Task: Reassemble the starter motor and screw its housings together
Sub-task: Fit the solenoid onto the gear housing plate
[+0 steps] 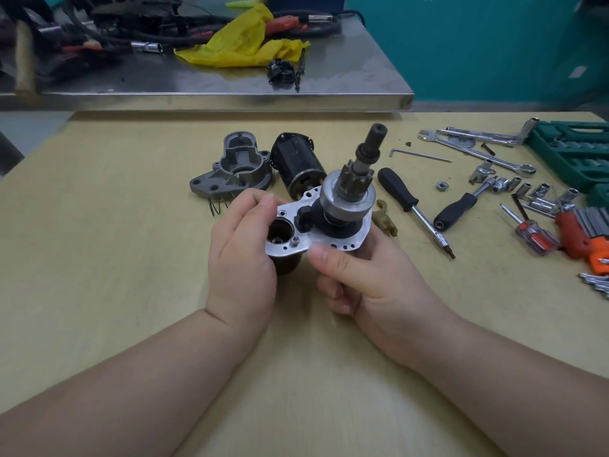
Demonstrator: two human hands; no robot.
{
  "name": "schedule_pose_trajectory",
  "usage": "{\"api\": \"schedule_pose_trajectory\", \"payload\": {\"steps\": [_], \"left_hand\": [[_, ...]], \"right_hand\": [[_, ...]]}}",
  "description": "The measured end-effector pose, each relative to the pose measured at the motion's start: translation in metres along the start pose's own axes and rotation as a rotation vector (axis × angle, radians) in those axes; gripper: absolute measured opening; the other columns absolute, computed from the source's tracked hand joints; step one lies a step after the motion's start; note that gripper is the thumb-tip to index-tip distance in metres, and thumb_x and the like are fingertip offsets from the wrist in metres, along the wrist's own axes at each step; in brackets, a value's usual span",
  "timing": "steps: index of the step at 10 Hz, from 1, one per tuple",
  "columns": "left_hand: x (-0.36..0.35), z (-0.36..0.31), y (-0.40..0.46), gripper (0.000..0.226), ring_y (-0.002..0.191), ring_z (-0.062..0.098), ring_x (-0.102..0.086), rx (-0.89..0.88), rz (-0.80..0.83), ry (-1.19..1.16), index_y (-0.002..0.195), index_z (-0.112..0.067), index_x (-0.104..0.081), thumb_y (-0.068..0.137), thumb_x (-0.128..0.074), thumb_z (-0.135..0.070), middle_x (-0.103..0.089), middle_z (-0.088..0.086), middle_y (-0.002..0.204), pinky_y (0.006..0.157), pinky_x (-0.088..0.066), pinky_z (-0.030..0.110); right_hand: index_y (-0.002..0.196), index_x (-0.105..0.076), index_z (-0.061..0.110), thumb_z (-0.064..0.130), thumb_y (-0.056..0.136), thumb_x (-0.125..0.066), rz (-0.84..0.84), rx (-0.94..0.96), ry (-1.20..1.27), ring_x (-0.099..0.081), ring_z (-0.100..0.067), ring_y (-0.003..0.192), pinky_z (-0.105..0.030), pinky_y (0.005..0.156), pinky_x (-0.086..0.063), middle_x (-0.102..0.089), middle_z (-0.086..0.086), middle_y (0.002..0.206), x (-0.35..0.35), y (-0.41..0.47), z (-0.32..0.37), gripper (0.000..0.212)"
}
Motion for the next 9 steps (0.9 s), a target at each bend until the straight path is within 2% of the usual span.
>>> {"api": "schedule_pose_trajectory", "payload": {"steps": [1, 2, 3, 4, 5, 6, 7, 8, 9], "left_hand": [[0.001, 0.002, 0.0, 0.03, 0.057, 0.004, -0.05, 0.037, -0.012, -0.054, 0.076, -0.002, -0.056, 0.105, -0.052, -0.007, -0.055, -0.007, 0.062, 0.05, -0.04, 0.014], [0.0, 0.001, 0.0, 0.028, 0.058, 0.007, -0.051, 0.034, -0.009, -0.062, 0.078, -0.001, -0.057, 0.105, -0.051, -0.007, -0.055, -0.003, 0.063, 0.05, -0.041, 0.016], [0.003, -0.002, 0.002, 0.025, 0.061, 0.005, -0.051, 0.001, -0.016, -0.043, 0.084, 0.009, -0.058, 0.105, -0.049, -0.002, -0.055, 0.003, 0.068, 0.053, -0.04, 0.012], [0.007, 0.002, 0.0, 0.018, 0.069, -0.005, -0.058, 0.006, 0.024, -0.016, 0.101, 0.014, -0.063, 0.106, -0.047, 0.007, -0.06, -0.002, 0.075, 0.063, -0.045, 0.008], [0.002, 0.002, -0.006, 0.021, 0.078, -0.018, -0.062, 0.022, 0.112, 0.059, 0.114, 0.018, -0.063, 0.1, -0.05, 0.024, -0.064, -0.02, 0.084, 0.071, -0.043, -0.001], [-0.011, -0.005, -0.012, 0.03, 0.081, -0.024, -0.061, 0.018, 0.211, 0.116, 0.114, 0.015, -0.063, 0.096, -0.045, 0.032, -0.066, -0.038, 0.08, 0.07, -0.041, -0.005], [-0.018, 0.001, -0.012, 0.028, 0.078, -0.022, -0.061, 0.035, 0.229, 0.105, 0.114, 0.02, -0.063, 0.096, -0.044, 0.032, -0.066, -0.036, 0.079, 0.068, -0.042, -0.003], [-0.013, 0.002, -0.01, 0.02, 0.073, -0.009, -0.065, 0.027, 0.17, 0.093, 0.114, 0.017, -0.062, 0.105, -0.044, 0.016, -0.068, -0.011, 0.084, 0.067, -0.051, 0.008], [-0.012, 0.006, -0.009, 0.02, 0.072, 0.005, -0.069, 0.13, 0.117, -0.032, 0.105, 0.005, -0.063, 0.11, -0.045, -0.001, -0.07, -0.004, 0.08, 0.065, -0.058, 0.02]], "right_hand": [[0.102, -0.071, 0.032, 0.053, 0.083, -0.076, -0.022, -0.064, 0.038, -0.049, -0.017, 0.062, -0.028, 0.049, -0.034, -0.052, -0.003, 0.081, 0.005, 0.001, -0.005, 0.029], [0.111, -0.067, 0.026, 0.059, 0.079, -0.076, -0.073, -0.061, -0.006, -0.054, -0.019, 0.062, -0.028, 0.048, -0.037, -0.057, -0.005, 0.083, 0.014, 0.003, -0.006, 0.047], [0.113, -0.067, 0.031, 0.047, 0.077, -0.082, -0.064, 0.017, -0.145, -0.059, -0.018, 0.065, -0.028, 0.05, -0.044, -0.067, 0.007, 0.084, 0.018, 0.005, 0.003, 0.043], [0.126, -0.063, 0.037, 0.033, 0.076, -0.082, -0.032, 0.037, -0.288, -0.066, -0.009, 0.073, -0.021, 0.059, -0.05, -0.073, 0.017, 0.097, 0.025, 0.008, 0.012, 0.054], [0.135, -0.06, 0.045, 0.011, 0.078, -0.064, 0.022, -0.003, -0.566, -0.064, -0.015, 0.071, -0.033, 0.06, -0.052, -0.071, 0.018, 0.11, 0.037, 0.013, 0.02, 0.066], [0.129, -0.066, 0.047, -0.001, 0.09, -0.054, -0.119, 0.062, -0.914, -0.066, -0.021, 0.078, -0.046, 0.07, -0.06, -0.072, 0.012, 0.106, 0.067, 0.022, 0.042, 0.063], [0.128, -0.07, 0.038, 0.0, 0.096, -0.048, -0.311, 0.088, -1.089, -0.066, -0.01, 0.087, -0.03, 0.075, -0.056, -0.07, 0.013, 0.108, 0.094, 0.028, 0.058, 0.053], [0.13, -0.069, 0.032, 0.009, 0.095, -0.052, -0.452, 0.01, -1.385, -0.065, -0.02, 0.11, -0.039, 0.089, -0.055, -0.068, 0.007, 0.122, 0.125, 0.032, 0.079, 0.045], [0.135, -0.064, 0.029, 0.007, 0.087, -0.061, -0.621, -0.156, -1.663, -0.063, -0.029, 0.118, -0.042, 0.085, -0.054, -0.066, -0.001, 0.133, 0.176, 0.026, 0.111, 0.053]]}}
Point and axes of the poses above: each hand's wrist, its own y-axis towards the middle knuckle, its own x-axis out of the back of the hand, z = x × y, the point moved 9 cm from there along y, towards the middle knuckle
